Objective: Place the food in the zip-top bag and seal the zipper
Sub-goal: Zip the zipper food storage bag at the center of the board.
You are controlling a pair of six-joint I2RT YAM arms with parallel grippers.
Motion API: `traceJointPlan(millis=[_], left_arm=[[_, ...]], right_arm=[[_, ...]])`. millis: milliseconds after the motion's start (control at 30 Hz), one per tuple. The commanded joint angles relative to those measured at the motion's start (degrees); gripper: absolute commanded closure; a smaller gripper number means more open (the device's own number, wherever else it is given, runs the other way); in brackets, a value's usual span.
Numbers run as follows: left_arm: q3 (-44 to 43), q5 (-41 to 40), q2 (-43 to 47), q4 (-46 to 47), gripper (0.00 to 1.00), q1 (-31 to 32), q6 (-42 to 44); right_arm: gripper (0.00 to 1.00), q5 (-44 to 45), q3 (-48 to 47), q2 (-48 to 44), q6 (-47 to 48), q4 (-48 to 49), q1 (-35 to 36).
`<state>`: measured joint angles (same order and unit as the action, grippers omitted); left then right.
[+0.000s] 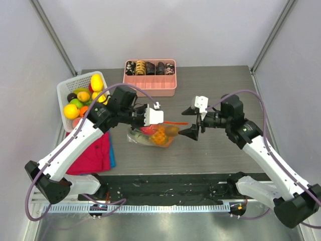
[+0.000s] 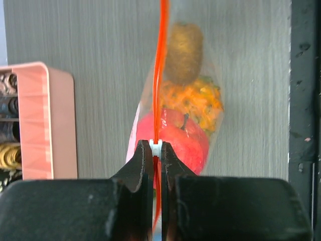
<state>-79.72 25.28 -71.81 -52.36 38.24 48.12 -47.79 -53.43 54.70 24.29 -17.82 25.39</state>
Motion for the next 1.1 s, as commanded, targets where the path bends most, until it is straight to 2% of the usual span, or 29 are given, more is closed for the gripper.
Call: traceJointPlan(millis=[0, 133, 233, 333, 367, 433, 467, 533, 567, 600, 767, 1067], left_arm=[[-3.2, 0.4, -2.2, 4.9, 1.0, 3.4, -4.2], [-3.1, 1.3, -2.7, 5.7, 1.0, 5.1, -4.6], [-2.4, 1.4, -2.4, 6.3, 1.0, 5.9, -4.2], [-2.1, 1.4, -2.4, 6.3, 1.0, 6.7, -4.3], [-2.2, 1.4, -2.4, 6.3, 1.0, 6.9, -4.3], [-2.2, 1.2, -2.5, 6.7, 1.0, 7.2, -5.1], [-2.2, 1.0, -2.5, 6.7, 1.0, 7.2, -5.1], [-2.0, 0.5, -2.4, 7.2, 1.0, 7.2, -5.8], [-2.0, 0.5, -2.3, 7.0, 1.0, 7.2, -6.0], [-1.8, 0.2, -2.1, 6.9, 1.0, 7.2, -6.1], [1.2, -4.9, -0.1, 6.9, 1.0, 6.2, -6.3], [4.2, -4.6, 4.4, 1.8, 1.0, -2.4, -5.0]], right_arm=[[0.16, 0.8, -4.8, 4.3, -2.1, 4.0, 5.5], [0.19, 4.1, -5.1, 7.5, -1.9, 4.6, 10.5], [0.2, 6.7, -4.6, 9.2, -0.2, 6.2, 11.2], [0.29, 7.3, -5.3, 11.0, 1.5, 6.0, 11.2], [0.42, 7.3, -5.6, 11.2, 2.2, 5.6, 11.3], [0.56, 7.7, -6.1, 11.8, 4.3, 4.2, 11.4], [0.67, 8.1, -6.1, 11.8, 4.9, 3.7, 11.5], [0.74, 8.5, -6.2, 11.7, 6.9, 1.2, 11.8], [0.91, 9.4, -6.2, 11.6, 9.0, 0.2, 12.1], [0.99, 10.1, -6.2, 11.5, 9.9, -1.5, 12.3], [0.99, 14.0, -5.2, 8.3, 13.1, -3.9, 12.2], [0.99, 15.5, -1.2, 1.7, 15.0, -8.4, 12.1]])
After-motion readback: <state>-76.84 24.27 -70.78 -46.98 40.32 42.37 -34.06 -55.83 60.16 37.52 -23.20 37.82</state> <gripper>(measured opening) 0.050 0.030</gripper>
